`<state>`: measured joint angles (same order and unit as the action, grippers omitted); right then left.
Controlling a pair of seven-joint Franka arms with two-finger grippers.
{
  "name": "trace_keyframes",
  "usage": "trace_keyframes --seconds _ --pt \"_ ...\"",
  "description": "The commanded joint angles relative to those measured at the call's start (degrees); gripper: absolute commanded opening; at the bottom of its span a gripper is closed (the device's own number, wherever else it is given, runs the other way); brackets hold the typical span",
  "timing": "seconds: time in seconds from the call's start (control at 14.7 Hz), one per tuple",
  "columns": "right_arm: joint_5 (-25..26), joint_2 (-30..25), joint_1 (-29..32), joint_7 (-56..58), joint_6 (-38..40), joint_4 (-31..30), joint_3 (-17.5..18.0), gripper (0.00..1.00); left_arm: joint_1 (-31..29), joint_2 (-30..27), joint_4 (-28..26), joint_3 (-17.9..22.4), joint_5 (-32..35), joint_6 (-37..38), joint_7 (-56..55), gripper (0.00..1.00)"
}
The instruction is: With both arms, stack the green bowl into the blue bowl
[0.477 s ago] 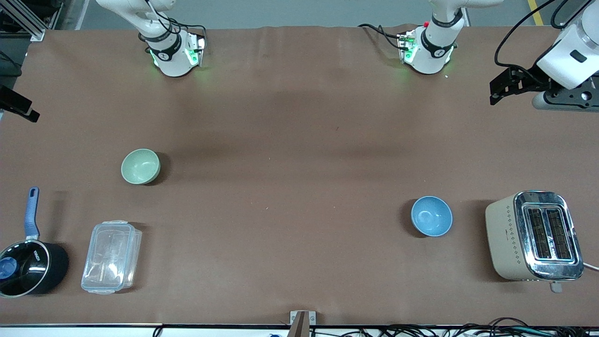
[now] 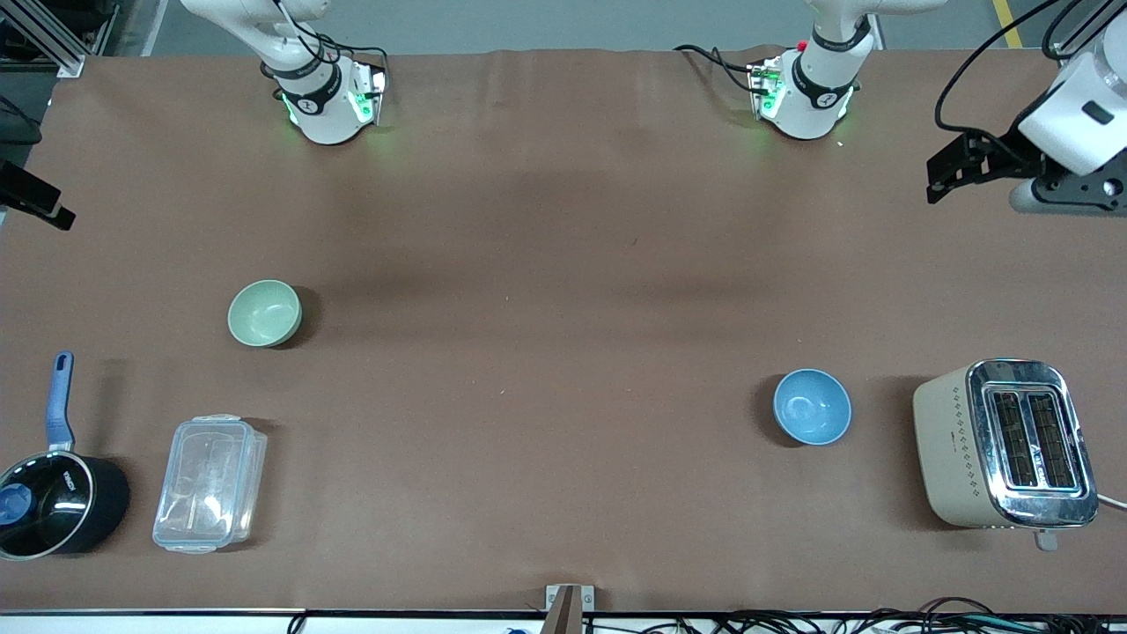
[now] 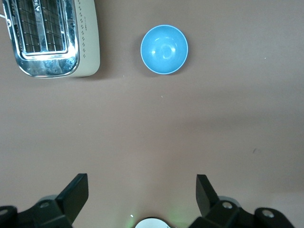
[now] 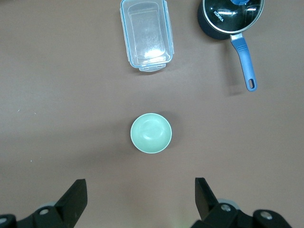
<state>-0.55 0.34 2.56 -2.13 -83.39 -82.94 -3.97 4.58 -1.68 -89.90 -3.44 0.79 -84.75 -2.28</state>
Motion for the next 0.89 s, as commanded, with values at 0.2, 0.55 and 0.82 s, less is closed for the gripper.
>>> trace_keyframes --seconds 0.2,0.55,0.82 --pt "-0.24 -0.43 -0.54 -0.86 2.36 -0.03 -0.24 1.00 -0.80 15.28 2.10 0.45 1.32 -11.64 0.88 1.00" --pt "0.64 -3.05 -0.45 -0.25 -11.74 -17.90 -0.24 1.00 -1.23 26.53 -1.32 0.36 3.25 -26.22 0.79 1.00" --pt "2.56 -4.74 -0.19 0.54 -36.95 -41.55 -0.42 1.00 -2.29 34.09 -2.12 0.36 3.25 -35.82 0.88 0.97"
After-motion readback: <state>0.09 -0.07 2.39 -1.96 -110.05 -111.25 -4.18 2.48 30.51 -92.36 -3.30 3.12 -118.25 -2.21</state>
